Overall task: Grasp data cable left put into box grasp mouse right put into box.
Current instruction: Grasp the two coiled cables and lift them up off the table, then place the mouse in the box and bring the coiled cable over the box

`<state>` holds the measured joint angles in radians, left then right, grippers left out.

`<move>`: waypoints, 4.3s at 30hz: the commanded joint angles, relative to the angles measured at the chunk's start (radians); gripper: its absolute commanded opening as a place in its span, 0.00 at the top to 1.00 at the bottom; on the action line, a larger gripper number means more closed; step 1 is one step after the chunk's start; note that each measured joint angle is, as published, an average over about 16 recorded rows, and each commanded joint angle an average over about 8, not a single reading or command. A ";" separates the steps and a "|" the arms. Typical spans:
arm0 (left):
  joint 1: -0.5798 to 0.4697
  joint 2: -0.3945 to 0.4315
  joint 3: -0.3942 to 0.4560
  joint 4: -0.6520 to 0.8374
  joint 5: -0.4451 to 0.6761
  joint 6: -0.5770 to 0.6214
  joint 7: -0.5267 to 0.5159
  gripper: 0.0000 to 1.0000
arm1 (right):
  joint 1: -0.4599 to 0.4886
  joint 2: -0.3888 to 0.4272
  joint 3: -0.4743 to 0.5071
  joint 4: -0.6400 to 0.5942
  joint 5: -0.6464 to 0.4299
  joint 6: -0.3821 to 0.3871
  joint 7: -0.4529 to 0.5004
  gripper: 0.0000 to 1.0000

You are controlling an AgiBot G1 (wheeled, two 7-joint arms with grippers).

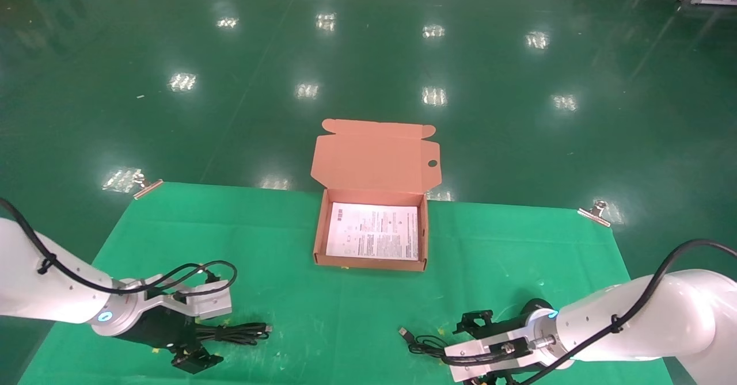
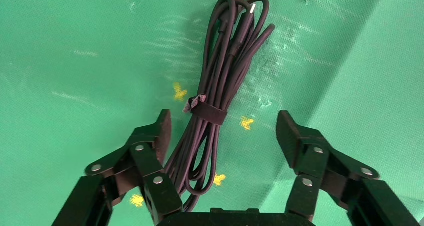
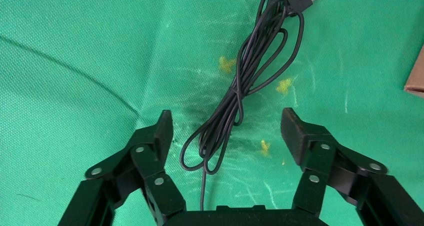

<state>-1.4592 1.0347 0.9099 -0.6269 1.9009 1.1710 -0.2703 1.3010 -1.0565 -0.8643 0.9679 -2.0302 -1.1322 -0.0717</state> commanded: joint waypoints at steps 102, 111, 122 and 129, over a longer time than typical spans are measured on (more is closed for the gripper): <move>-0.340 -0.062 -0.073 -0.420 0.255 -0.094 -0.242 1.00 | 0.502 -0.241 0.211 -0.219 0.149 0.223 -0.076 1.00; -0.338 -0.112 -0.052 -0.521 0.331 -0.006 -0.338 1.00 | 0.454 -0.277 0.199 -0.265 0.165 0.244 -0.064 1.00; -0.330 -0.124 -0.047 -0.575 0.362 0.019 -0.387 1.00 | 0.377 -0.292 0.141 -0.285 0.180 0.279 0.034 1.00; -0.328 -0.125 -0.047 -0.581 0.364 0.020 -0.392 1.00 | 0.333 -0.292 0.088 -0.328 0.173 0.302 0.102 1.00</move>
<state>-1.7875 0.9097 0.8625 -1.2076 2.2648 1.1907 -0.6617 1.6409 -1.3495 -0.7752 0.6456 -1.8542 -0.8322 0.0215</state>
